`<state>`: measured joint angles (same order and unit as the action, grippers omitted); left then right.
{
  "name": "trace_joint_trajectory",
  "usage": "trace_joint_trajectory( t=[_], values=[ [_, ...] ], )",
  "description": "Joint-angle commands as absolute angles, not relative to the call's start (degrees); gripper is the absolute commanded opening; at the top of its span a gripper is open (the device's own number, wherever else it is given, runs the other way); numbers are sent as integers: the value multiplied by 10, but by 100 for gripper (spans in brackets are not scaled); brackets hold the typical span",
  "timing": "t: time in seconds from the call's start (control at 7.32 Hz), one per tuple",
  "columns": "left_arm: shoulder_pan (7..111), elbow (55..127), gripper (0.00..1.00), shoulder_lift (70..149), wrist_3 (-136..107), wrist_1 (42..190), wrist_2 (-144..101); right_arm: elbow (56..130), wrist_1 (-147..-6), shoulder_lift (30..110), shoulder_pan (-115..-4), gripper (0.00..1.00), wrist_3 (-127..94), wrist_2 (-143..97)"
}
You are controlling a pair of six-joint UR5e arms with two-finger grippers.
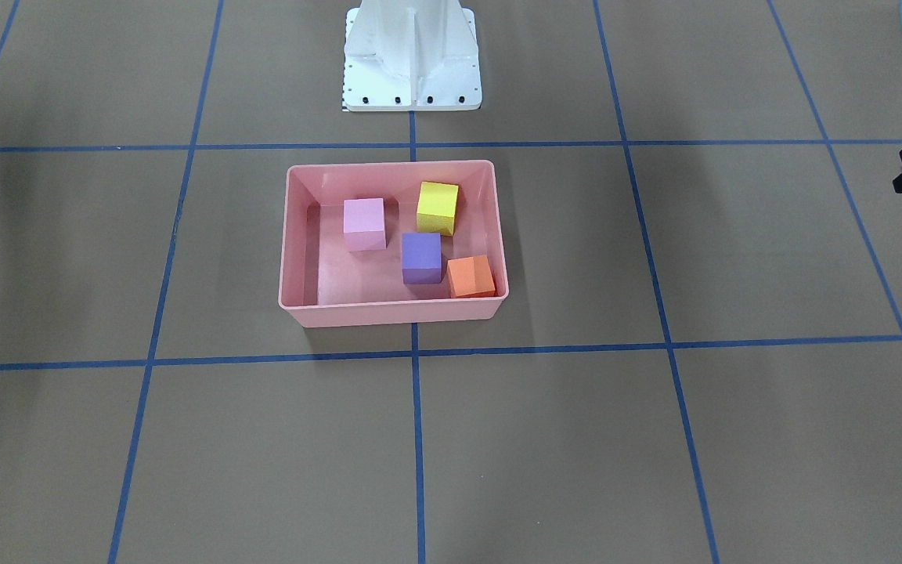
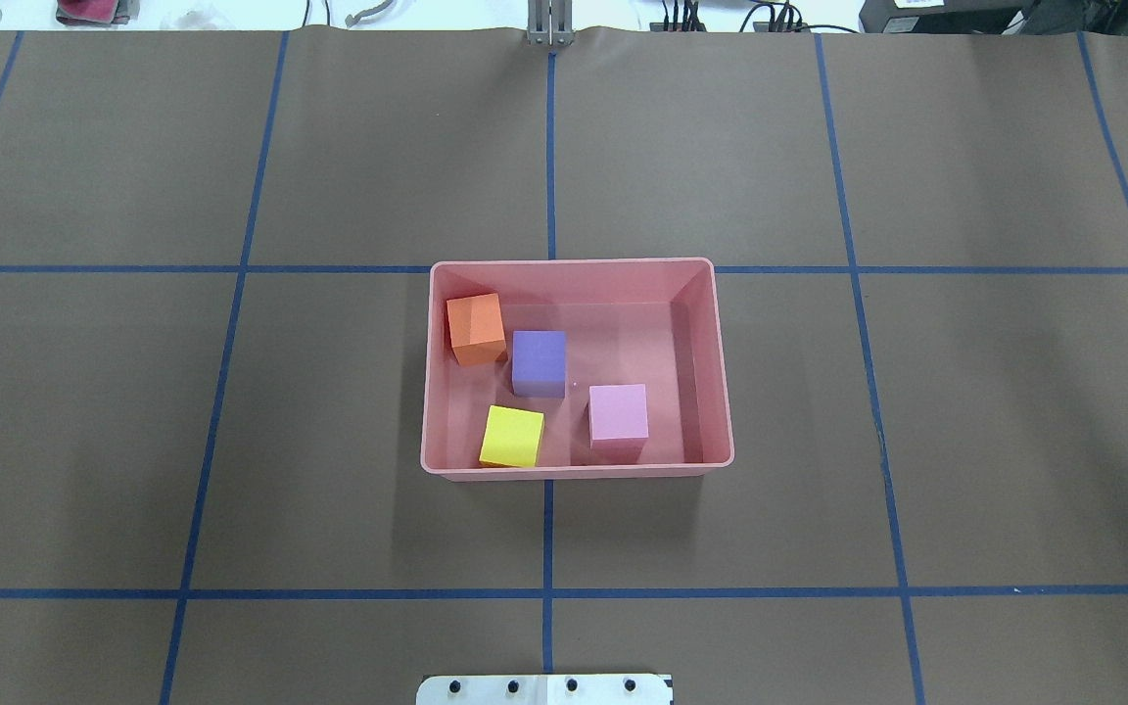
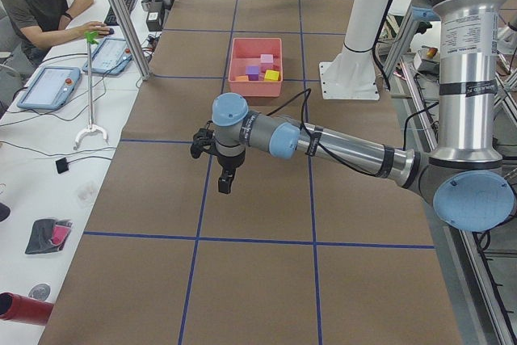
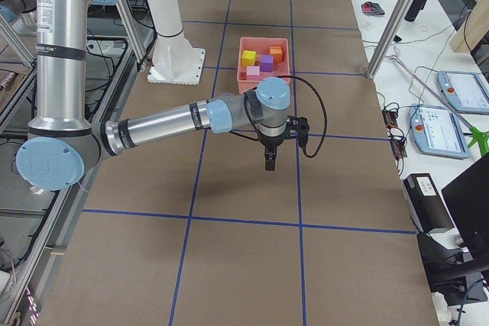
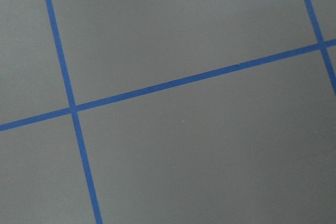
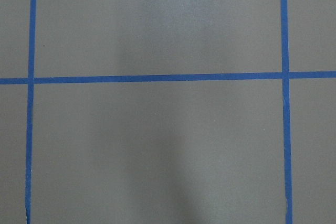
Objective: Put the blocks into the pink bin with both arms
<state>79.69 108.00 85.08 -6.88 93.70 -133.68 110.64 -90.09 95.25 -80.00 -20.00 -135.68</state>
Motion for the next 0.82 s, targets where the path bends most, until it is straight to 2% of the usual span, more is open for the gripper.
trace_joint_trajectory(
  t=[0.0,0.27,0.68],
  values=[
    [804,1069,99,841,-16,936,-1339,1080,-901,965,-811,99,-197,-1355],
    [829,1026,99,842,-14,937,-1350,1056,-901,969,-827,99,-162,-1353],
    [854,1009,99,841,42,935,-1360,1042,-901,966,-827,99,-163,-1354]
  ],
)
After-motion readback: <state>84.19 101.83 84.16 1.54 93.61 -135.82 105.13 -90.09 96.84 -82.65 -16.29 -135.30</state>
